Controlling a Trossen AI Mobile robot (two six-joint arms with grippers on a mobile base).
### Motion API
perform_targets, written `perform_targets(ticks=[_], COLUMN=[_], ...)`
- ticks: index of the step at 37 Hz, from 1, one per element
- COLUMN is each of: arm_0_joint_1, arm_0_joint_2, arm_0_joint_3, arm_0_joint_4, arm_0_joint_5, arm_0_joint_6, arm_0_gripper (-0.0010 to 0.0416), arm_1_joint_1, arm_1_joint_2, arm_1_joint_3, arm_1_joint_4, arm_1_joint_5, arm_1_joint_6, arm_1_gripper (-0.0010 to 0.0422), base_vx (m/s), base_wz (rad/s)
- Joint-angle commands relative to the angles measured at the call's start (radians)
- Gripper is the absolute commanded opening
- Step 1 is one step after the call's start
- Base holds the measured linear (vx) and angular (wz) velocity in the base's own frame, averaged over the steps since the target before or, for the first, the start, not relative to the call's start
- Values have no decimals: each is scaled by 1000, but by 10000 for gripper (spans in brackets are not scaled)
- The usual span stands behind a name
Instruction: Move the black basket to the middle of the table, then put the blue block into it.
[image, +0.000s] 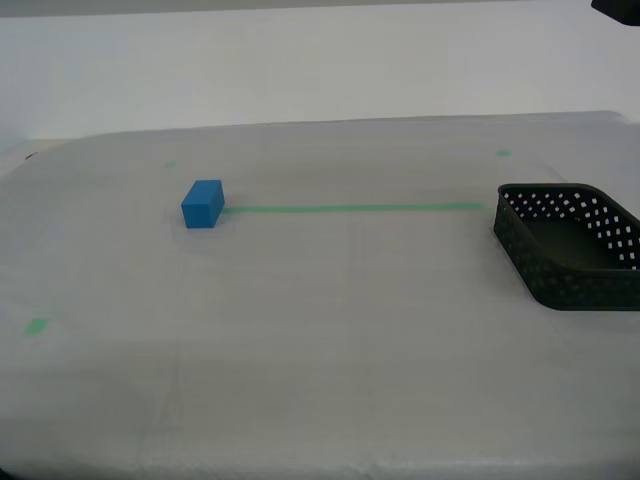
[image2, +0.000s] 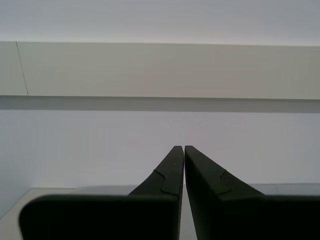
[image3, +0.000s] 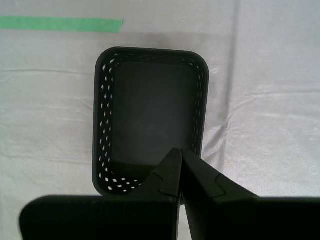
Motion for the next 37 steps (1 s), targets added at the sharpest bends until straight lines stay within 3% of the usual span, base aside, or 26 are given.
perform_targets(ticks=[1, 9, 22, 37], arm_0_joint_1=[1, 0, 0, 0], arm_0_joint_2=[-1, -1, -1, -1], arm_0_joint_3=[1, 1, 1, 1], arm_0_joint_4=[-7, -7, -8, -8], arm_0_joint_5=[-2, 61, 81, 111], arm_0_joint_6=[13, 20, 28, 45], arm_0_gripper=[0, 0, 6, 98], arm_1_joint_1=[0, 0, 0, 0], arm_1_joint_2=[0, 0, 0, 0], arm_1_joint_3=[0, 0, 0, 0], arm_1_joint_4=[4, 4, 4, 4], arm_1_joint_5=[-1, 0, -1, 0], arm_1_joint_6=[2, 2, 2, 2], arm_1_gripper=[0, 0, 0, 0], base_vx=[0, 0, 0, 0], base_wz=[0, 0, 0, 0])
